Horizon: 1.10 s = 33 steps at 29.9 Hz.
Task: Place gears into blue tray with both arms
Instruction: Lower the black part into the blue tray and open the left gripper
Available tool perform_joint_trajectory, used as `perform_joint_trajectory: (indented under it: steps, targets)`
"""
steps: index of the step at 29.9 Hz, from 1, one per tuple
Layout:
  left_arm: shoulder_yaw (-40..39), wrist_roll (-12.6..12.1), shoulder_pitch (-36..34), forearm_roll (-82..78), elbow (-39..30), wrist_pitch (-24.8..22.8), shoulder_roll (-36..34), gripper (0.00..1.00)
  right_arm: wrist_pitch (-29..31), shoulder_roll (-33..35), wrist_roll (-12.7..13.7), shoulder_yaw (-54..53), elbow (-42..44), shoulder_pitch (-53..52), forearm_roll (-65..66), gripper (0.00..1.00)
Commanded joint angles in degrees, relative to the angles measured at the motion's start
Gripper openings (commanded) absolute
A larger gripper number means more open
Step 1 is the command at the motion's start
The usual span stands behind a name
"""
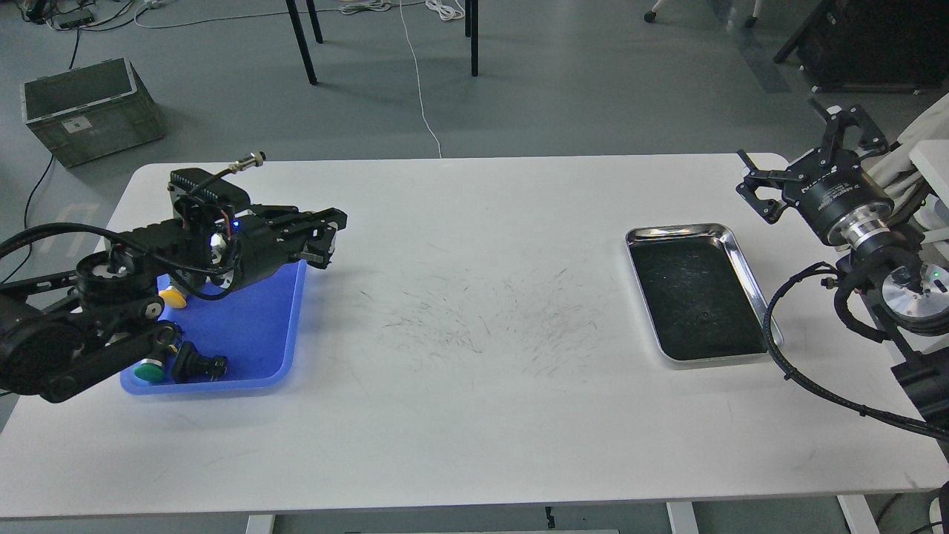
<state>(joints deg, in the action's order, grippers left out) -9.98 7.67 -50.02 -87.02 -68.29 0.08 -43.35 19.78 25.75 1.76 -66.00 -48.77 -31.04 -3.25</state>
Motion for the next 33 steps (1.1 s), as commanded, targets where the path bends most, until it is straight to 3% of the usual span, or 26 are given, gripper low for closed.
perform_joint_trajectory:
  steps: [1,12,17,25,29,33]
  targets:
    - [0.5,-0.4,1.1,13.5,-0.1,0.0,-3.0,0.06,0.0,0.0,0.0,0.0,0.0,-0.1,0.0,0.99]
    - [0.6,-3.2,6.5,33.2,1.2,-0.1,-1.8,0.06,-0.1,0.1,0.0,0.0,0.0,-0.4,0.0,0.99]
    - [0.6,-5.1,8.4,37.7,5.9,-0.4,0.2,0.07,-0.1,0.1,0.0,0.0,0.0,-0.3,0.0,0.99]
    - [0.6,-5.9,8.7,44.8,11.0,-3.2,1.8,0.09,-0.1,0.1,0.0,0.0,0.0,-0.4,0.0,0.99]
    - [0.6,-6.4,8.7,44.9,11.2,-3.9,1.8,0.16,-0.1,0.1,0.0,0.0,0.0,-0.3,0.0,0.99]
    - [0.7,-7.3,8.8,44.9,11.3,-3.7,1.8,0.32,-0.1,0.1,0.0,0.0,0.0,-0.3,0.0,0.99]
